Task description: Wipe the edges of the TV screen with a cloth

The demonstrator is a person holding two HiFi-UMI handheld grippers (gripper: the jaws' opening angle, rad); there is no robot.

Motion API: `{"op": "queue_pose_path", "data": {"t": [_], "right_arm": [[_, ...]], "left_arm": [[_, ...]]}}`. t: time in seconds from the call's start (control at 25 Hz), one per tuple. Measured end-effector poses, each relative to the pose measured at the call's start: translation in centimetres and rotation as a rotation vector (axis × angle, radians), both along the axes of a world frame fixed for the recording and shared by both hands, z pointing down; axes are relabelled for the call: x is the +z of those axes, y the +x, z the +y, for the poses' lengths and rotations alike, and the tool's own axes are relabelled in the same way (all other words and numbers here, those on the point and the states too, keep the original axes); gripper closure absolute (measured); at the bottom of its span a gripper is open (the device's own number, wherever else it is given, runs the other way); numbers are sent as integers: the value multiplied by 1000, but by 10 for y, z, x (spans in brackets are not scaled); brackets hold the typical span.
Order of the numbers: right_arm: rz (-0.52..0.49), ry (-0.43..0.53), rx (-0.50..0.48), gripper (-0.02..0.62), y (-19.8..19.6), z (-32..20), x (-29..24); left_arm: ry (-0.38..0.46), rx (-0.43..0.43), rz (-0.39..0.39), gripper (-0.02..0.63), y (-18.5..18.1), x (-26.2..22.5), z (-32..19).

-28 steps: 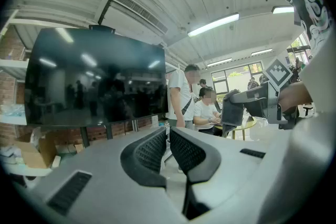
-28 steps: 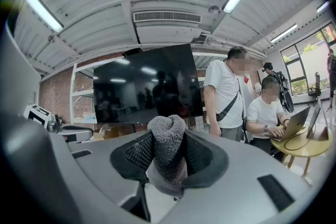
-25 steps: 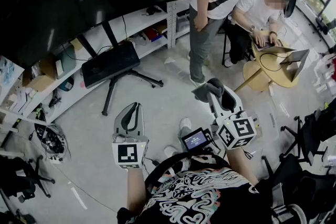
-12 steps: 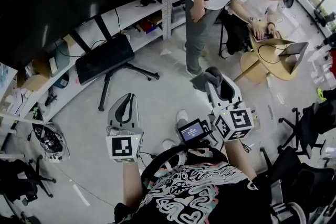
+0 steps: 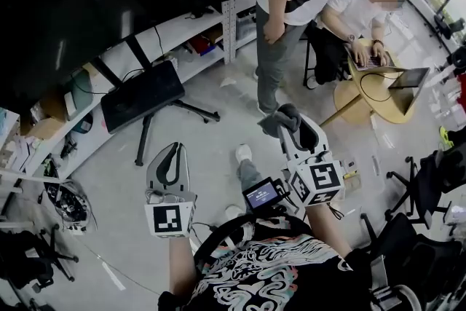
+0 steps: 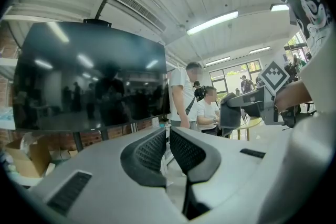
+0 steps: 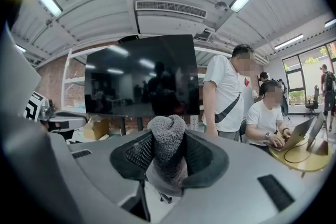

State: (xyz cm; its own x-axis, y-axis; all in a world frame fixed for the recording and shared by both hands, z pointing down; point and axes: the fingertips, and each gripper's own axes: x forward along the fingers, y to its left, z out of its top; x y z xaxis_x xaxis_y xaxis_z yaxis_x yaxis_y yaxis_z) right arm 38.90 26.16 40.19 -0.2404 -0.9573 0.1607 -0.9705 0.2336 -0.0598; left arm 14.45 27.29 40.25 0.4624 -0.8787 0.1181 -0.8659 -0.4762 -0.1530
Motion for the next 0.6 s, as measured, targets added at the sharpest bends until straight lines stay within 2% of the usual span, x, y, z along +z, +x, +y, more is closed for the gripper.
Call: {"op": "queue_pose_path", "data": {"t": [0.08, 0.24, 0.6], "right_arm": [[6, 5, -5, 426, 1, -22, 3], [4, 3, -14, 426, 4, -76, 7], [26, -18, -27, 426, 23, -215, 6]], "left_arm": [[22, 1, 13, 571, 5, -1, -21], [41, -38, 96, 571, 15, -11, -75], [22, -46, 101, 571, 38, -13, -211]]}}
